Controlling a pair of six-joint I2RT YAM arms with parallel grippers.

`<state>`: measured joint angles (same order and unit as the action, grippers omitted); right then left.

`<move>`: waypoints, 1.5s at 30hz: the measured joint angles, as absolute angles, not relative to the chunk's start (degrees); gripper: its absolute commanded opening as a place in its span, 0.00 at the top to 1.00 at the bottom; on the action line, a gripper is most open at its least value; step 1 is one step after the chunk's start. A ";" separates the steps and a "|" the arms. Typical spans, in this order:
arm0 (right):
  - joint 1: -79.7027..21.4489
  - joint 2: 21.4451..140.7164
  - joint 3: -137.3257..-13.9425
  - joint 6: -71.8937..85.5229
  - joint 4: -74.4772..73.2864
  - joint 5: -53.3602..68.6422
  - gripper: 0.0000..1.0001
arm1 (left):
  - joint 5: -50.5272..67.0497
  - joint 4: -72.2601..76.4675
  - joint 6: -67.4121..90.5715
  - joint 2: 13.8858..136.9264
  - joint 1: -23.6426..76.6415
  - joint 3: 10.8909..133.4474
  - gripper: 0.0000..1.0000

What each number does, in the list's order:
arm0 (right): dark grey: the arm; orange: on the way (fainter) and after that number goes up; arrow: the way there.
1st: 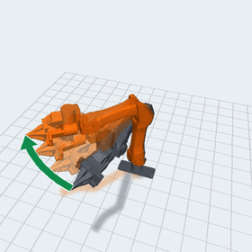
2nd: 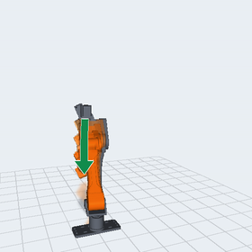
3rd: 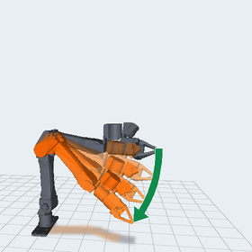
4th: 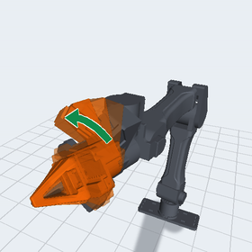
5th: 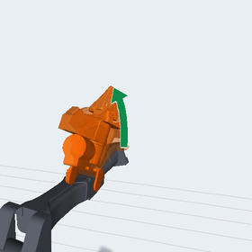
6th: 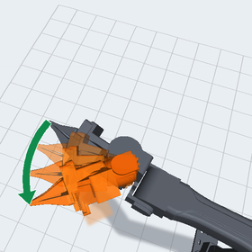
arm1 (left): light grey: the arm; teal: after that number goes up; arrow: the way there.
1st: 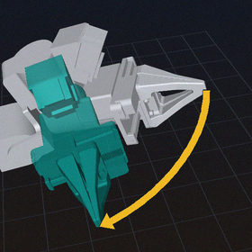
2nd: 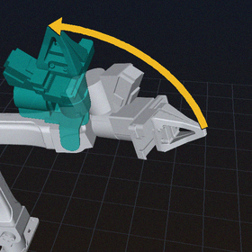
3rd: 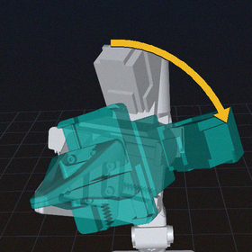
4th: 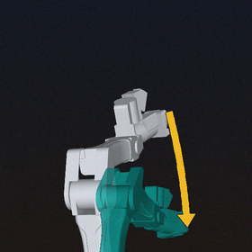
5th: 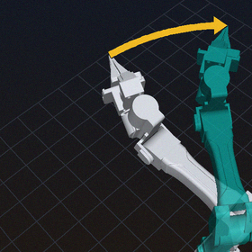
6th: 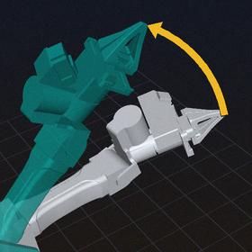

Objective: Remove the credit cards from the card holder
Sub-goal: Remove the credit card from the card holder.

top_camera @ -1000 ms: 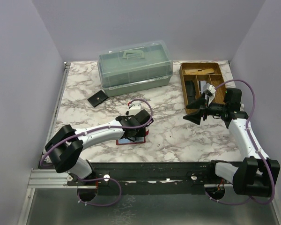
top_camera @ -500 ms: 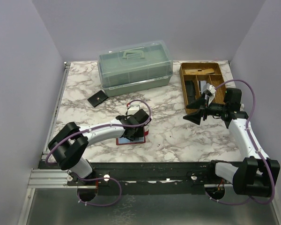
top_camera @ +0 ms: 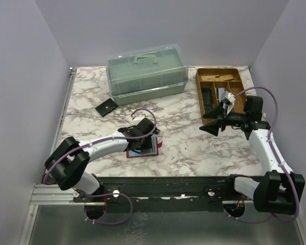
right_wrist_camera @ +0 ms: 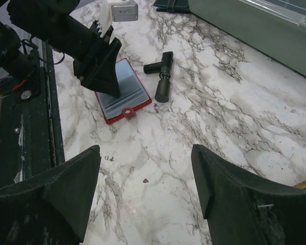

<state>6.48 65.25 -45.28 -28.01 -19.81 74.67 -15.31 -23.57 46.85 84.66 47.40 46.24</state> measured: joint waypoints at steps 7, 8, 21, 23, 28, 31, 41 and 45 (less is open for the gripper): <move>6.48 65.39 -45.28 -27.77 -19.79 75.79 0.26 | -12.32 -20.51 47.92 82.04 44.62 42.39 0.48; 6.48 65.67 -45.28 -27.38 -19.75 76.29 0.28 | -11.86 -19.94 48.18 81.65 44.29 41.82 0.50; -15.46 78.91 -47.83 -18.63 -18.94 70.54 0.84 | -5.78 -8.10 53.84 73.30 39.42 29.69 0.67; -20.40 81.10 -48.77 -16.69 -18.24 67.75 0.88 | -5.19 -6.74 54.28 73.19 39.29 28.99 0.68; -29.89 87.77 -52.25 -11.60 -15.44 60.42 0.91 | -3.86 -3.49 55.55 74.24 39.00 28.32 0.70; -32.82 92.73 -55.18 -8.67 -14.11 57.74 0.91 | -3.36 -1.93 56.21 75.02 39.00 28.23 0.71; -36.77 107.24 -64.58 1.34 -11.77 53.49 0.82 | -2.39 2.50 57.63 74.37 38.79 25.71 0.71; -36.82 110.24 -64.60 4.49 -11.64 53.28 0.81 | -0.43 6.24 57.91 74.98 38.74 24.51 0.71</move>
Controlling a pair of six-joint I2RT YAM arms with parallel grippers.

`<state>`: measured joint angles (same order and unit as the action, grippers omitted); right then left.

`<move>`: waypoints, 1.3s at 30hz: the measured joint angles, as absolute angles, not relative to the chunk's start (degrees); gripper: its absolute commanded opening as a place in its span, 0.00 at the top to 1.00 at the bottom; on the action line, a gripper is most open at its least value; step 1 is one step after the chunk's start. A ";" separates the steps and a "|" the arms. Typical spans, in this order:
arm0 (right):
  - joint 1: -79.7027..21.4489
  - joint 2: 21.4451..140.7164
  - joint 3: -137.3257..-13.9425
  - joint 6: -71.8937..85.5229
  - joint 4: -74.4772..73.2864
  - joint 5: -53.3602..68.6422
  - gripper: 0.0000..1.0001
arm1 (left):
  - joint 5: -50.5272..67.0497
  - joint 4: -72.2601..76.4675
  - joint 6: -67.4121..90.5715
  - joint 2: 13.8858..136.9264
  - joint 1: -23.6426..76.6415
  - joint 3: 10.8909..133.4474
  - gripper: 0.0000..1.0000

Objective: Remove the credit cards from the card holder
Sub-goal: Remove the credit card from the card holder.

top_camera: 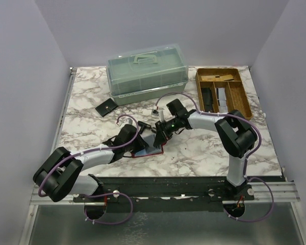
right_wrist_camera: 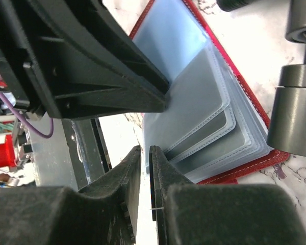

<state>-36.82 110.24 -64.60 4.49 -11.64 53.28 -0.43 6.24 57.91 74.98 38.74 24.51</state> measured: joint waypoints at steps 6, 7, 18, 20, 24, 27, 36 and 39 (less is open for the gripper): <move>-36.97 110.85 -64.60 8.21 -11.33 49.34 0.73 | 1.04 8.49 57.89 75.77 38.74 24.05 0.71; -37.04 110.85 -64.60 8.71 -11.20 48.51 0.70 | 1.06 8.71 57.89 75.77 38.74 23.94 0.71; -37.21 107.31 -63.02 10.50 -9.82 41.82 0.61 | 1.32 10.72 58.30 75.37 38.46 22.59 0.71; -37.19 106.91 -62.46 10.52 -9.56 41.21 0.60 | 1.48 11.05 58.48 75.33 38.35 22.35 0.72; -37.19 106.91 -62.19 10.59 -9.28 41.15 0.60 | 1.48 11.09 58.74 75.31 38.30 22.28 0.74; -37.19 107.00 -62.19 11.03 -9.10 41.32 0.59 | 1.48 11.18 59.02 75.31 38.24 22.15 0.76; -36.97 107.85 -62.19 14.17 -8.03 43.75 0.50 | 1.50 12.36 59.61 75.05 38.09 21.19 0.77; -36.84 108.14 -62.17 16.34 -7.07 45.15 0.47 | 1.50 12.56 59.86 74.85 38.09 20.91 0.77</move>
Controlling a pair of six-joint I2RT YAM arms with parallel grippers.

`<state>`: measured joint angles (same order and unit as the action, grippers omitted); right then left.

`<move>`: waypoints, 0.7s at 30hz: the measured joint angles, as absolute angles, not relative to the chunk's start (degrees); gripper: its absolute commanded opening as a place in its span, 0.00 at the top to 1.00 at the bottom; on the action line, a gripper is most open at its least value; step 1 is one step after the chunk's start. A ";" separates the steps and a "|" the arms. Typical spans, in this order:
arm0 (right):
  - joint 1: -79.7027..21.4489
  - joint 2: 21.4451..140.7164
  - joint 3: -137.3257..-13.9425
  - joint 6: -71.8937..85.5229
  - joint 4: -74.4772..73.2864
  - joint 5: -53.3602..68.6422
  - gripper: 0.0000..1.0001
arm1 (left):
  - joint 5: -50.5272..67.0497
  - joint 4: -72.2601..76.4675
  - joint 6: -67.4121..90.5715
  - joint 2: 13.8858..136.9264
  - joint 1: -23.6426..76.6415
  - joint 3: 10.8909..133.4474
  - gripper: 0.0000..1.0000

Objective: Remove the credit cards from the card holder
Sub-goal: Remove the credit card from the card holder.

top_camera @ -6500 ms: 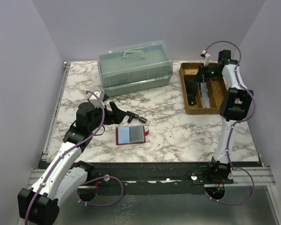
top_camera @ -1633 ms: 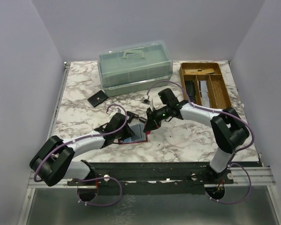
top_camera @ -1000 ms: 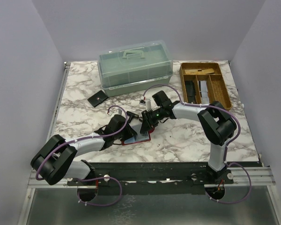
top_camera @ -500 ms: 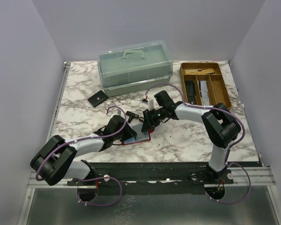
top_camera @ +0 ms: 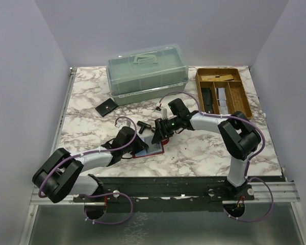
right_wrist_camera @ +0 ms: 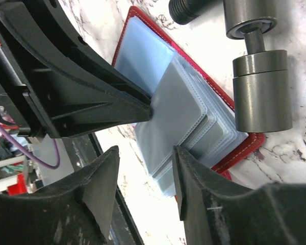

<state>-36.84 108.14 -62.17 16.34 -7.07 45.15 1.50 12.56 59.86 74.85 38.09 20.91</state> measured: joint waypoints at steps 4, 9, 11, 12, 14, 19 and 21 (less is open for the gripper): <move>-36.80 108.22 -61.73 20.75 -5.34 45.82 0.44 | 1.50 12.86 60.40 74.30 38.09 20.29 0.77; -36.80 108.25 -61.01 25.96 -3.46 45.71 0.40 | 1.63 13.96 61.17 73.34 38.09 18.87 0.77; -36.80 108.25 -60.66 27.49 -2.90 45.34 0.38 | 1.69 14.39 61.54 73.12 38.09 18.46 0.77; -36.80 108.20 -60.55 28.14 -2.79 44.97 0.37 | 1.69 14.61 61.69 73.08 38.09 18.31 0.77; -36.82 108.01 -60.31 29.12 -2.59 44.23 0.36 | 1.69 15.11 61.98 72.90 38.09 17.93 0.77; -36.93 107.92 -59.96 30.57 -1.78 43.75 0.37 | 2.00 15.64 62.78 72.14 38.09 17.06 0.76; -37.01 108.12 -59.99 30.94 -1.50 44.10 0.36 | 2.39 16.21 63.22 71.70 38.00 16.40 0.75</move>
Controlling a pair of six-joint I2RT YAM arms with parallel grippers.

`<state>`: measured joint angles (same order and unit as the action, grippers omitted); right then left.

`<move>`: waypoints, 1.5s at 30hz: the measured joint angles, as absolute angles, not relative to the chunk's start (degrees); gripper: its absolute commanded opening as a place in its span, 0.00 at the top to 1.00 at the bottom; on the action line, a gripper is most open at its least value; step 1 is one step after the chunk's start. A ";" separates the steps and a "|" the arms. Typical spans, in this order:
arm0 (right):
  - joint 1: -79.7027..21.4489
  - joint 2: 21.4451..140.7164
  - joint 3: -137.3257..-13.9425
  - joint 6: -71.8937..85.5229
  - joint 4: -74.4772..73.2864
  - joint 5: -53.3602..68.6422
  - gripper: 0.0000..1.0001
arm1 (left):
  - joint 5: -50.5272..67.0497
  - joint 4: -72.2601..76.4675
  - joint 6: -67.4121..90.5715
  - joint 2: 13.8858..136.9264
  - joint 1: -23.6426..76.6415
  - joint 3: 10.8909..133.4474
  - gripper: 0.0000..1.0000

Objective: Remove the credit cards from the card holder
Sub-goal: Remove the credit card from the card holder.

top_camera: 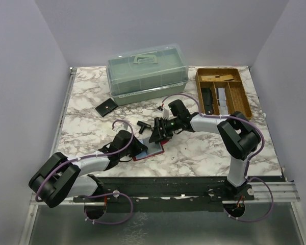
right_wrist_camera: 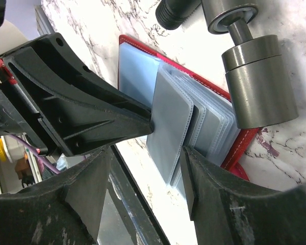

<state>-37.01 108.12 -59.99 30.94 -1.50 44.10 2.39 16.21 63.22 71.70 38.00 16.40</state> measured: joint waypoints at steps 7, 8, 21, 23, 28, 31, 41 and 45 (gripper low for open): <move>-37.04 108.95 -60.05 31.53 -0.69 44.47 0.35 | 4.62 18.68 64.90 69.87 37.45 13.52 0.75; -37.06 108.99 -60.16 31.51 -0.73 44.49 0.35 | 4.80 18.98 65.06 69.78 37.43 13.28 0.74; -37.60 110.00 -61.69 27.59 -1.78 46.81 0.58 | 7.55 21.71 65.47 70.98 36.34 12.71 0.70; -37.65 110.00 -61.73 26.96 -1.78 47.53 0.60 | 7.73 21.76 65.45 70.98 36.23 12.71 0.70; -39.46 110.04 -61.76 26.50 -2.24 49.69 0.60 | 8.45 21.69 65.52 70.35 35.81 12.32 0.68; -39.83 110.43 -61.87 26.48 -2.28 50.94 0.60 | 8.93 21.58 65.60 69.38 35.66 11.75 0.57; -40.05 110.93 -61.93 26.22 -2.46 53.89 0.55 | 9.82 18.68 68.64 59.53 34.50 8.23 0.26; -40.05 110.93 -61.98 26.26 -1.41 56.05 0.55 | 9.34 13.56 69.91 53.87 33.95 7.77 0.19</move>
<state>-40.05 110.93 -61.98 26.26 -1.41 56.05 9.34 13.56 69.91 53.87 33.95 7.77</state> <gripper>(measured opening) 0.446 0.762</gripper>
